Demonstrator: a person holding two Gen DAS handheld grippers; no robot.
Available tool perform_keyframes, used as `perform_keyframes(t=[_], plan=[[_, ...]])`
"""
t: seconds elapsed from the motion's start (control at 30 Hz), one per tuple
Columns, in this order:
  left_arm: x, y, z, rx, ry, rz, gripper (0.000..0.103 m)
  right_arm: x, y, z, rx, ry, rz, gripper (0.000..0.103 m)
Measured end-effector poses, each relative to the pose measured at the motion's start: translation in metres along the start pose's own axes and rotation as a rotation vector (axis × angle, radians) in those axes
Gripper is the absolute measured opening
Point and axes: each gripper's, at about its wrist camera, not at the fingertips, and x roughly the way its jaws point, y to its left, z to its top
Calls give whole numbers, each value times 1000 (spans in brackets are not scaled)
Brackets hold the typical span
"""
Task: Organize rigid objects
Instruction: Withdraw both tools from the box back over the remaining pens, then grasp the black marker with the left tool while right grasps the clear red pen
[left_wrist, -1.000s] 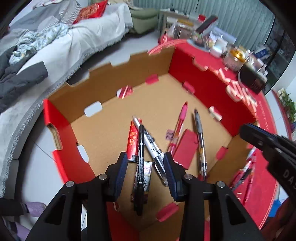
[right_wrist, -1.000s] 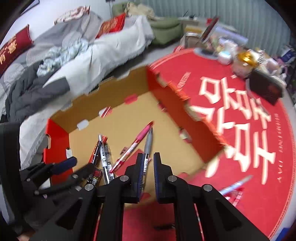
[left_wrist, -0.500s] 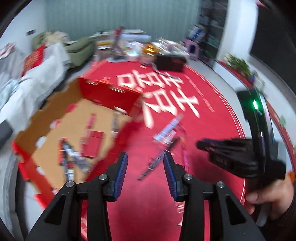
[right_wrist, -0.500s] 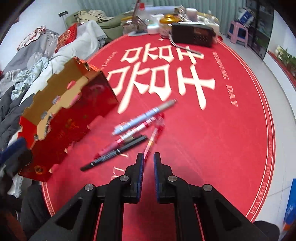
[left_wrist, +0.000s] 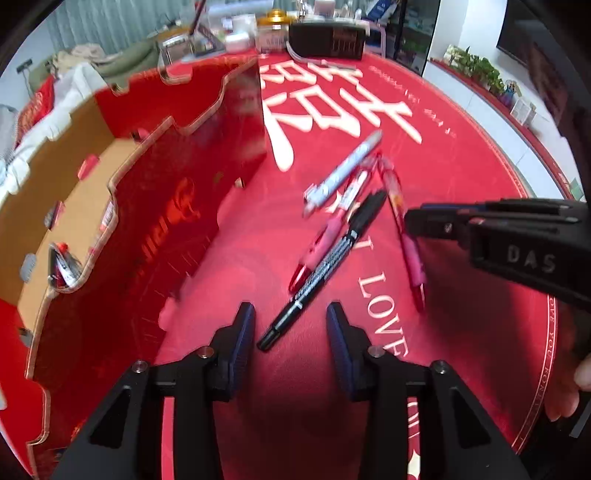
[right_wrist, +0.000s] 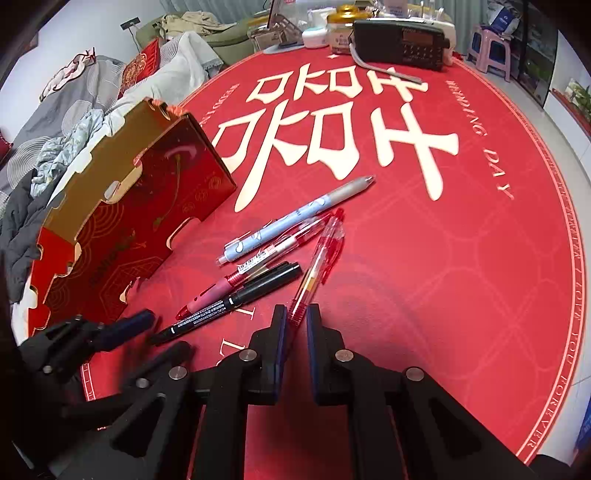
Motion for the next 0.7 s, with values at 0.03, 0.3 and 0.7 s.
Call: perform_keyframes(t=[0.03,0.3,0.7], plan=[[1,0,0,2,2,-6,45,1,0,0,-4,-2,3,11],[1,-34,-3,102,5,-134,47,-10,-24,-2,35,-36,-21,11],[9,-23,16,14,16,-129,26,-5,-22,0,24,-23,-43,11]])
